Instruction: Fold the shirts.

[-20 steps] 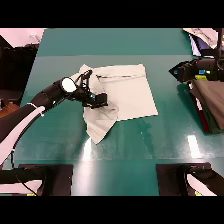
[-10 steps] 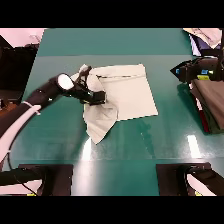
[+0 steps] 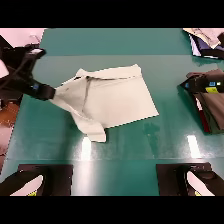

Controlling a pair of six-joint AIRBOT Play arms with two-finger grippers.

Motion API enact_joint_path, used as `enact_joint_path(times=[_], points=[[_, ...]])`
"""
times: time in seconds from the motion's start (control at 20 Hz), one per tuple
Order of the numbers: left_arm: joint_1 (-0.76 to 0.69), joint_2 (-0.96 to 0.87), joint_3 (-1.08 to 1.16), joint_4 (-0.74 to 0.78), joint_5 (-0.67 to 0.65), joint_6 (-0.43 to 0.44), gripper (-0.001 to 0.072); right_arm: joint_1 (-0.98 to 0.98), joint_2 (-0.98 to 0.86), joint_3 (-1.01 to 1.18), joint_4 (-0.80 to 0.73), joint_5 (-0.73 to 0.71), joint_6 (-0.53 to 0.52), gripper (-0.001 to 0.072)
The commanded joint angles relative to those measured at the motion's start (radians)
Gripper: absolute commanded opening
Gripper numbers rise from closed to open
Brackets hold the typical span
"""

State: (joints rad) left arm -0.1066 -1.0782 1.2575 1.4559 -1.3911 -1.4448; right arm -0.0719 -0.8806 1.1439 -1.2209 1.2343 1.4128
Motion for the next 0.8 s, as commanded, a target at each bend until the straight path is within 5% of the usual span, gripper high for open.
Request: enact_joint_path(times=[0.0, 0.05, 0.1, 0.25, 0.55, 0.6, 0.75], points=[[0.12, 0.027, -0.026, 0.074, -0.021, 0.016, 0.0125, -0.063, 0.042, -0.089, 0.045, -0.008, 0.0, 0.0309], [0.149, 0.027, -0.039, 0.074, -0.011, 0.011, 0.0551, -0.078, 0.048, -0.106, 0.051, -0.008, 0.0, 0.0309], [0.181, 0.025, -0.045, 0.074, -0.014, 0.003, 0.0715, -0.083, 0.056, -0.119, 0.051, -0.01, 0.0, 0.0309], [0.279, 0.025, -0.047, 0.002, -0.018, -0.058, 0.0715, -0.079, 0.057, -0.124, 0.051, -0.021, 0.0, 0.0309], [0.284, 0.026, -0.278, -0.378, -0.044, -0.04, 0.0712, -0.027, 0.057, -0.124, 0.05, -0.081, 0.0, 0.0309], [0.266, 0.031, -0.338, -0.387, -0.022, -0.04, 0.0585, -0.02, 0.057, -0.124, 0.049, -0.093, 0.0, 0.0309], [0.177, 0.1, -0.523, -0.392, 0.121, -0.082, 0.0543, -0.021, 0.057, -0.124, 0.05, -0.1, 0.0, 0.0309]])
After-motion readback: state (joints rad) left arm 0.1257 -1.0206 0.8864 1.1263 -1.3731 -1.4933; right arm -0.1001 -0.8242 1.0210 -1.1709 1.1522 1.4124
